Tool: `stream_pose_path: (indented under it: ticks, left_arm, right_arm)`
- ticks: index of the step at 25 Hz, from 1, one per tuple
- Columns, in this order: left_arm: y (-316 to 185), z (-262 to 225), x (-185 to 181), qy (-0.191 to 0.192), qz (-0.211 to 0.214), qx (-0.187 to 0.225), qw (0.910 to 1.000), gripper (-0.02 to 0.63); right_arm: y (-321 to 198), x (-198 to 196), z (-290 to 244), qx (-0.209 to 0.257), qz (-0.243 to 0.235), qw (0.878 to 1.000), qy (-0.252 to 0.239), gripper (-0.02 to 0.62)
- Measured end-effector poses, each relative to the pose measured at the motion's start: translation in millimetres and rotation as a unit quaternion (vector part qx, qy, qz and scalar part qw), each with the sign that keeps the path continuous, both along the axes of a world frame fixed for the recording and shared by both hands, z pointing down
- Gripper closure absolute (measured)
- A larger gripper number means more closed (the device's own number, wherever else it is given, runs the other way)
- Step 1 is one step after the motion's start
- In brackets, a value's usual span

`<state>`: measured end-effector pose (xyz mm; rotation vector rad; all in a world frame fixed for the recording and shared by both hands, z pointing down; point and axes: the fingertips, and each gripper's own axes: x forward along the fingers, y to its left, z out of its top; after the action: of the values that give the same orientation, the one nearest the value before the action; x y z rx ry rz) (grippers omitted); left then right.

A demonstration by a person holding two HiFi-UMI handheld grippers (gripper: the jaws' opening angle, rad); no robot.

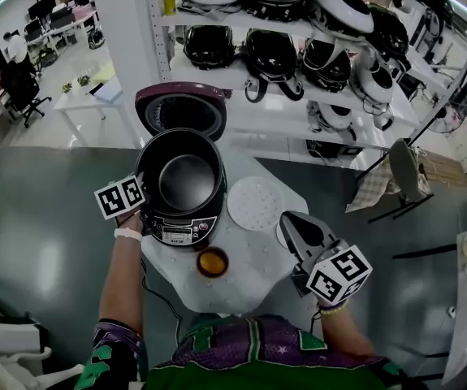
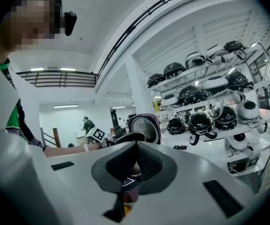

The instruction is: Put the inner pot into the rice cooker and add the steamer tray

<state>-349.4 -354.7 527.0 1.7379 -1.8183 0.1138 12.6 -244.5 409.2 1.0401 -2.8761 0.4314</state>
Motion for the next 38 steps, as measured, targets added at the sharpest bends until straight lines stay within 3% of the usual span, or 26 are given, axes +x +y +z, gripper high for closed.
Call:
stream_pose_path:
  ticks: [19, 31, 38]
  left_arm:
    - [-26, 65, -8, -0.019, 0.004, -0.069, 0.9974, 0.563]
    - [-41, 89, -10, -0.061, 0.034, -0.117, 0.9907, 0.563]
    - [-46, 104, -10, -0.045, 0.041, -0.135, 0.9889, 0.563]
  right_arm:
    - [-25, -7, 19, -0.022, -0.003, 1.000, 0.011, 0.589]
    - [-35, -19, 21, -0.026, -0.011, 1.000, 0.013, 0.589]
    - [-40, -19, 27, -0.032, -0.014, 0.999, 0.013, 0.589]
